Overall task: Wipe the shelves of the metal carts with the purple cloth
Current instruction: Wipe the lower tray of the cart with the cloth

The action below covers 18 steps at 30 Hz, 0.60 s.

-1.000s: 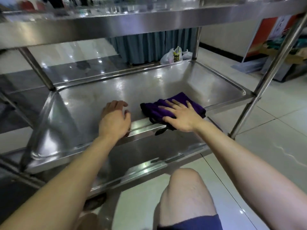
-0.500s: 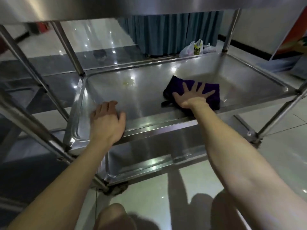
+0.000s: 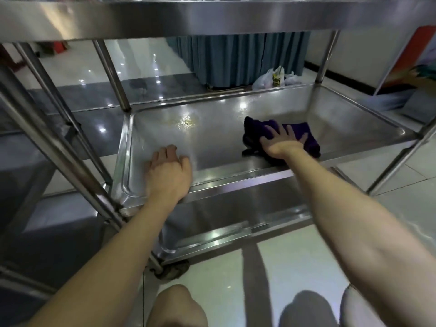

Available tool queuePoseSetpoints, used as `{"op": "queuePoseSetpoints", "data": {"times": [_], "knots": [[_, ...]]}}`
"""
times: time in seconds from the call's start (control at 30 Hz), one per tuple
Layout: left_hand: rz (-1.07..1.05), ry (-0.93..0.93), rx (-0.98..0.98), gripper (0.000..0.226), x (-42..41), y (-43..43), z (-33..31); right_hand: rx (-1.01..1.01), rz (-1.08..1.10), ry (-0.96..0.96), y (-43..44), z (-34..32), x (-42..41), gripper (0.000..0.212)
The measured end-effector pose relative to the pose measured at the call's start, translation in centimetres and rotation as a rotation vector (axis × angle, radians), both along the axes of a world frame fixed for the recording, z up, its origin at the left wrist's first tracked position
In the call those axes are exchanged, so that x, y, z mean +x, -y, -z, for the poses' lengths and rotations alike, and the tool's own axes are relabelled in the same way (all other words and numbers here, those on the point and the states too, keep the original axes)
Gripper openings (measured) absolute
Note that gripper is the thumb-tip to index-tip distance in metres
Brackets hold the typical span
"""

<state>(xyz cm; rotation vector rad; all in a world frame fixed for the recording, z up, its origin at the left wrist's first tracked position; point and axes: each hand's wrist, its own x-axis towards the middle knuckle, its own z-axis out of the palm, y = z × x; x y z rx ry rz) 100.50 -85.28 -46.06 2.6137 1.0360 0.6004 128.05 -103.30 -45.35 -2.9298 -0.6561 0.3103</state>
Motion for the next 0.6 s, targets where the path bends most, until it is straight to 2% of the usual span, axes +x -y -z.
{"op": "queuePoseSetpoints", "data": {"times": [0.07,0.17,0.23,0.33,0.4,0.53,0.6], "knots": [[0.008,-0.012,0.032,0.044,0.3,0.1,0.2,-0.009,-0.001,0.023,-4.3,0.5,-2.5,0.07],[-0.002,-0.005,0.051,0.042,0.1,-0.3,0.4,0.015,-0.354,0.048,-10.2,1.0,-7.5,0.066],[0.0,0.005,0.057,0.042,-0.1,-0.6,0.5,0.043,-0.532,0.022,-11.1,1.1,-8.8,0.063],[0.004,0.015,0.039,0.041,0.0,-0.9,0.5,0.082,-0.628,-0.006,-8.7,0.6,-6.7,0.06],[0.003,0.016,0.035,0.041,0.0,-0.9,0.6,0.072,-0.537,0.02,-5.8,0.1,-3.4,0.059],[0.008,0.031,0.025,0.041,0.2,-0.5,0.5,0.016,-0.126,0.041,2.8,0.4,3.7,0.062],[0.003,0.033,0.032,0.041,0.4,-0.3,0.6,0.02,0.005,0.017,4.1,0.7,4.5,0.063]]}}
